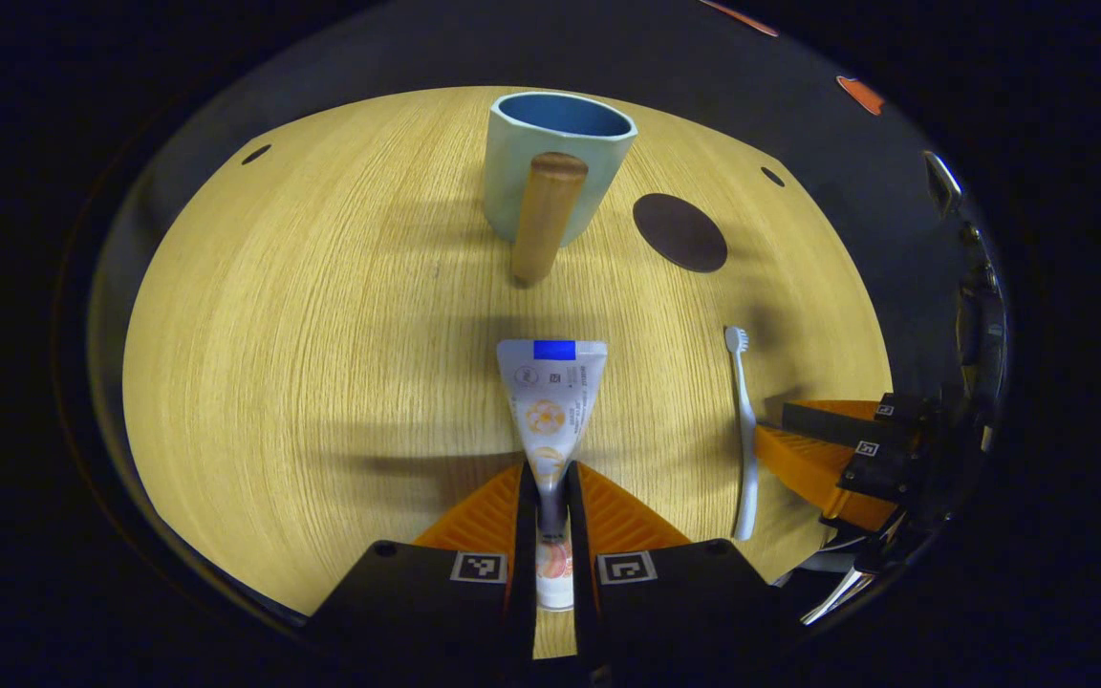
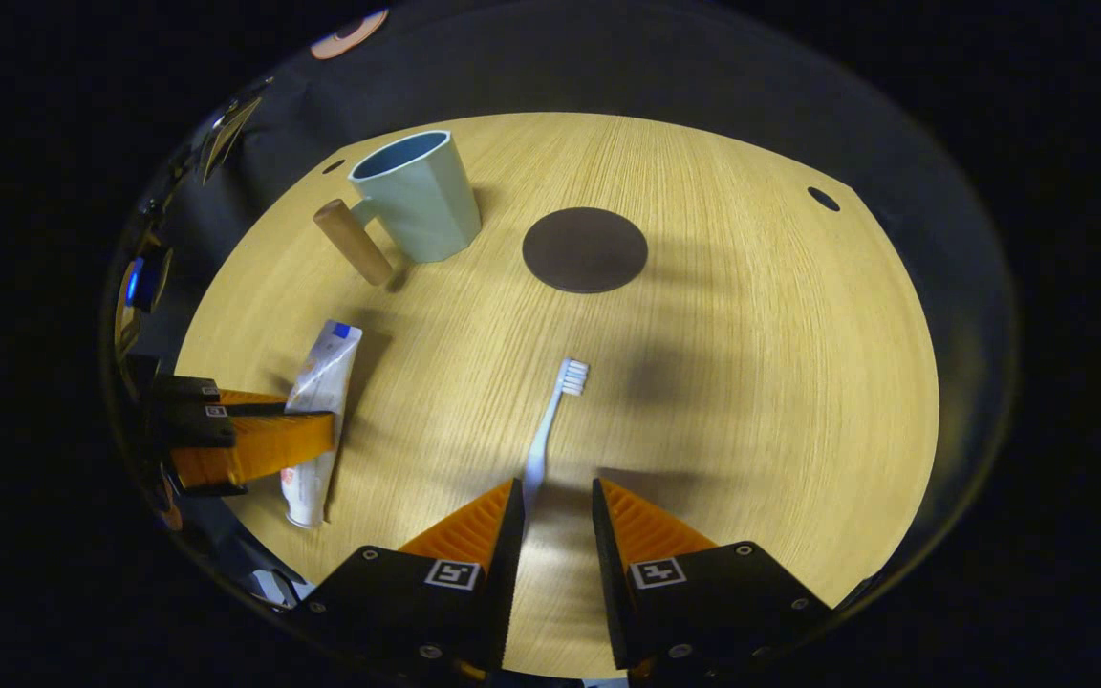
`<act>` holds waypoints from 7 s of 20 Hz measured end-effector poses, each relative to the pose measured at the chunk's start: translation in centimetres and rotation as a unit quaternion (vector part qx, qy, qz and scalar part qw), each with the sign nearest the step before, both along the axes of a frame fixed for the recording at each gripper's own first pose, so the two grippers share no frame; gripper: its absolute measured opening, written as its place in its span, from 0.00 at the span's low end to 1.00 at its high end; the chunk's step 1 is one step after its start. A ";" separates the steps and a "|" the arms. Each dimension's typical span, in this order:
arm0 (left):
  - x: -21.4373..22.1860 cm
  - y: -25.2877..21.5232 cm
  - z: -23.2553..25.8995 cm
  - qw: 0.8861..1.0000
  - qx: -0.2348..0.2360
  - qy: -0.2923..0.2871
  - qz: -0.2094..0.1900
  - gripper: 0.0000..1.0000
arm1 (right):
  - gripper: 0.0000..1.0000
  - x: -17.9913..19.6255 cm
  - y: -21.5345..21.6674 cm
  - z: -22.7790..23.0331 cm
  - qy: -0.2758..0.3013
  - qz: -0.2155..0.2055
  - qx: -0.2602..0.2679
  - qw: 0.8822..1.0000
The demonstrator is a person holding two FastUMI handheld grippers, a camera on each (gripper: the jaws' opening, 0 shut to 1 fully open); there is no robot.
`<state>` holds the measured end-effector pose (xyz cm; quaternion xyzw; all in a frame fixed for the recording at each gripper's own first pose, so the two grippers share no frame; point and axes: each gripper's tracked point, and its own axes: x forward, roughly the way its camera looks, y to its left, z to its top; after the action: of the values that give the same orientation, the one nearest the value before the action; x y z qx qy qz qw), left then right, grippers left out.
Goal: Put the toothbrush and toothpaste on the desktop into the cup, then pick up the cup and place it on the coaster on the desktop.
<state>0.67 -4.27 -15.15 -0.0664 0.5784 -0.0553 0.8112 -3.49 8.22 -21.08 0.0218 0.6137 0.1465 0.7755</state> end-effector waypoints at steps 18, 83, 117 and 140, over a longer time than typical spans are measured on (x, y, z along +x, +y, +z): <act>1.2 0.7 3.3 0.997 -0.029 -0.075 0.023 0.20 | 0.07 1.7 0.1 -1.2 -0.006 -0.029 0.010 1.000; 21.0 0.2 15.7 0.865 0.048 -0.499 0.029 0.16 | 0.04 14.2 -7.6 11.4 -0.364 -0.150 0.216 0.893; 17.4 4.9 12.3 0.881 0.045 -0.470 0.021 0.87 | 0.04 24.5 3.7 17.0 -0.502 -0.232 0.358 0.753; 15.2 2.7 11.0 0.919 0.048 -0.391 -0.036 0.94 | 0.10 23.8 7.4 11.0 -0.476 -0.155 0.280 0.819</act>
<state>15.86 -1.61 -4.18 0.0202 0.2192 -0.0787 0.9723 20.31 15.59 -10.05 0.2602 0.0891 0.1824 0.9440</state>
